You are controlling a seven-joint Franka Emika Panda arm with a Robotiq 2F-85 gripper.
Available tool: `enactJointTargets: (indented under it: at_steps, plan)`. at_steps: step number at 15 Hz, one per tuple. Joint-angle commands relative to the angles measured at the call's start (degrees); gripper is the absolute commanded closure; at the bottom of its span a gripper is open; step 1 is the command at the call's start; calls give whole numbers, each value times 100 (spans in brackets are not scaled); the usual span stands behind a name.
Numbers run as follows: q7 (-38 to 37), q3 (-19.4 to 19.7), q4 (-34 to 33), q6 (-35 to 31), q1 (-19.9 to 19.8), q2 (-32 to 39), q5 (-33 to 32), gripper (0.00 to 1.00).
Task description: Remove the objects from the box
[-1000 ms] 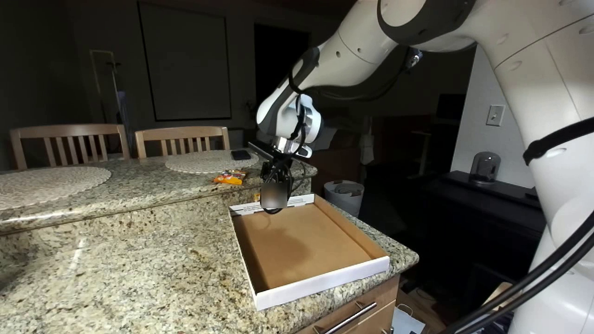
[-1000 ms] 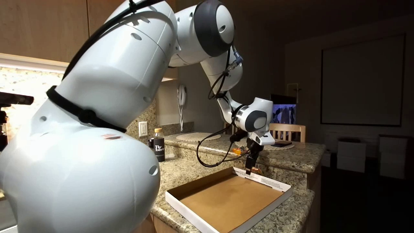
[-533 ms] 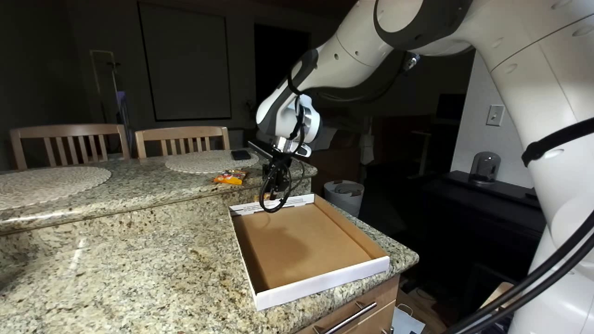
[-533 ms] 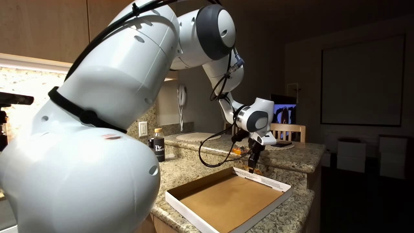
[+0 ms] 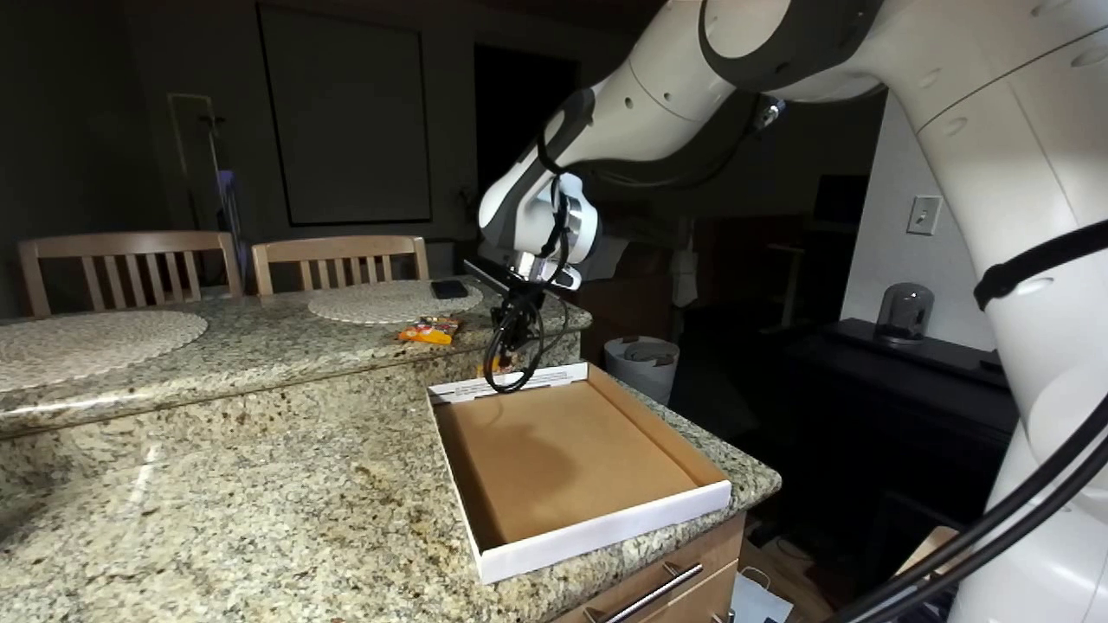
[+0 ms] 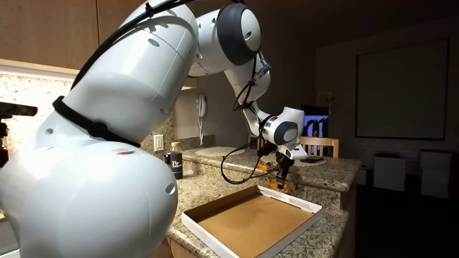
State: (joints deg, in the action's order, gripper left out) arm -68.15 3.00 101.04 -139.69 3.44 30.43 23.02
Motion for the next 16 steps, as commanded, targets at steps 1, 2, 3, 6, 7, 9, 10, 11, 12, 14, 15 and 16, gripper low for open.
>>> enactJointTargets:
  at_steps: [1, 2, 3, 6, 7, 9, 10, 11, 12, 14, 15, 16]
  plan:
    - [-62, -75, 509, -40, -10, -582, -12, 100]
    - [-65, -74, 625, -88, 10, -731, -30, 100]
    - [-43, -91, 737, -114, 18, -896, -33, 100]
    - [39, -171, 1036, -132, 10, -1464, -7, 100]
    - [-4, -157, 1058, -171, 33, -1614, -77, 100]
    - [-101, -136, 974, -162, 65, -1833, -218, 100]
    - [-94, -141, 866, -132, 69, -1907, -301, 100]
    - [-109, -138, 761, -100, 66, -1956, -411, 100]
    - [-98, -148, 593, -36, 47, -1934, -477, 100]
    - [-95, -171, 314, 51, 36, -1808, -592, 100]
    - [-124, -170, 205, -29, 66, -1681, -708, 100]
    - [-129, -169, 109, -99, 80, -1562, -795, 100]
